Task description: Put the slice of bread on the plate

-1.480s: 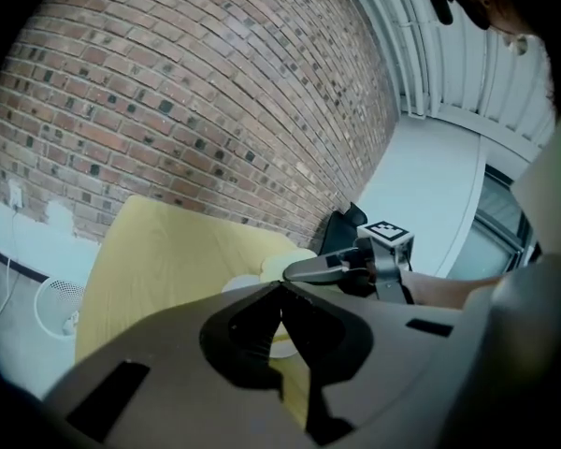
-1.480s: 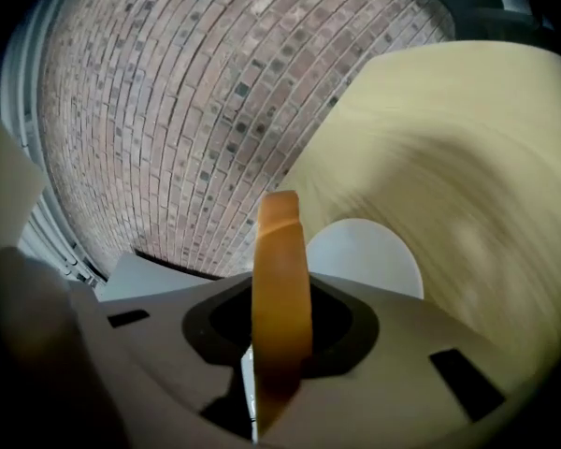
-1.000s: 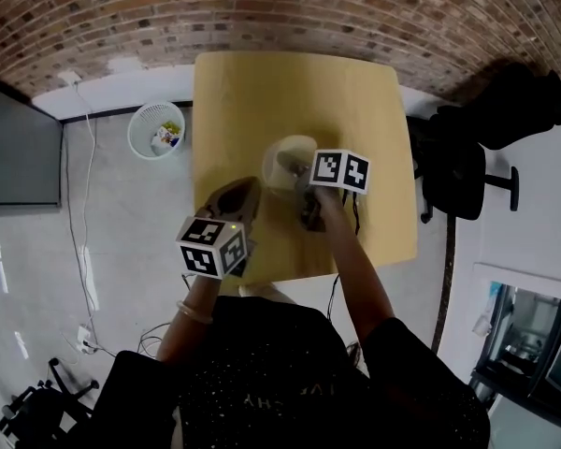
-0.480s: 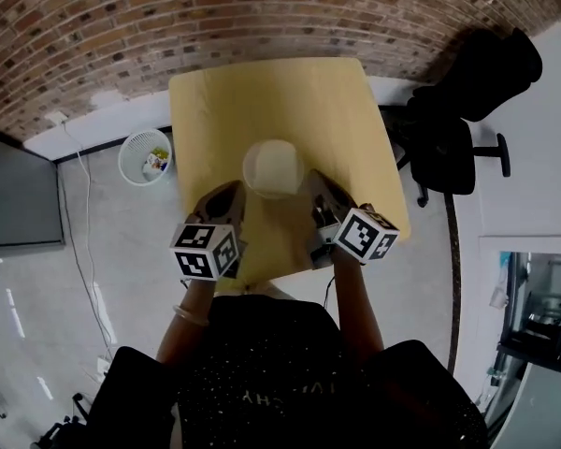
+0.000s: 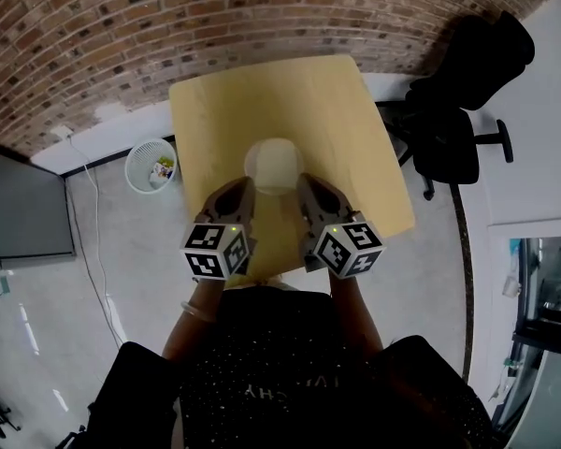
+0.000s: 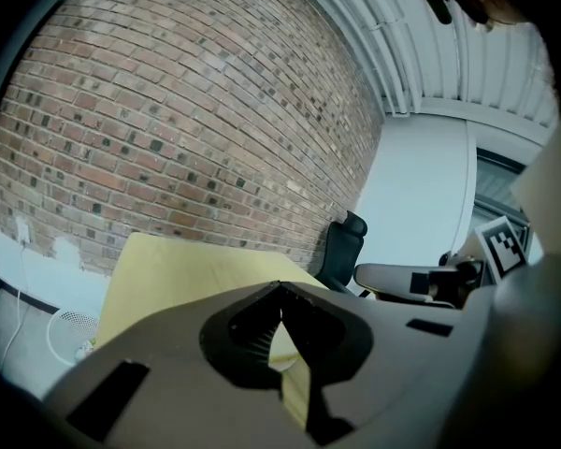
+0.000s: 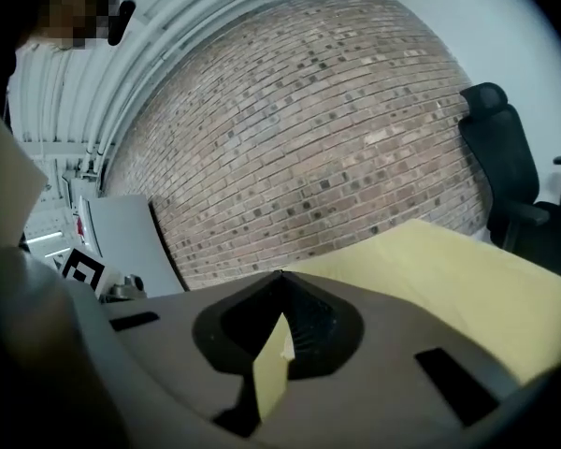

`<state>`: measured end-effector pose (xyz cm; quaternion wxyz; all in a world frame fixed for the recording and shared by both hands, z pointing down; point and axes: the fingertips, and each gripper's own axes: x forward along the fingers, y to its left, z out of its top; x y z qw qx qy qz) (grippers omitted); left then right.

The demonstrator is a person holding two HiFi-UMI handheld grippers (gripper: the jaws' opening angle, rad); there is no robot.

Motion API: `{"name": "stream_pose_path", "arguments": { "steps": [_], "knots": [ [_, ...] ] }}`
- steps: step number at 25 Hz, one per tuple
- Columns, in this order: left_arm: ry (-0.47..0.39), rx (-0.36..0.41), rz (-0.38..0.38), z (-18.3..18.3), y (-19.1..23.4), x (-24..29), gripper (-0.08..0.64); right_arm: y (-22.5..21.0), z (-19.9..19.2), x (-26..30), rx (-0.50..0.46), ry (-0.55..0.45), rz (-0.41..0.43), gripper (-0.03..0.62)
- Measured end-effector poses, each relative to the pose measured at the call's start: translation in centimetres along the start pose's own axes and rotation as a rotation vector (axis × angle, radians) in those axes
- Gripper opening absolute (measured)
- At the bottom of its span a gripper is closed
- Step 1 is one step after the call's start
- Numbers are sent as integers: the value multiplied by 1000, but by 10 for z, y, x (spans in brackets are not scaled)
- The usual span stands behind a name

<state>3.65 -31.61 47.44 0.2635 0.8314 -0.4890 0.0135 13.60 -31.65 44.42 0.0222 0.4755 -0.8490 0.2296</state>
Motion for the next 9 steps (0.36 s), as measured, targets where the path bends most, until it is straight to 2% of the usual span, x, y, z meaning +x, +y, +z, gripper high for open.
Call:
{"name": "stream_pose_path", "arguments": {
  "steps": [9],
  "knots": [
    [6,3,-22,-3,-6,0,11,-5,-11,1,-27,58,-23,11]
  ]
}}
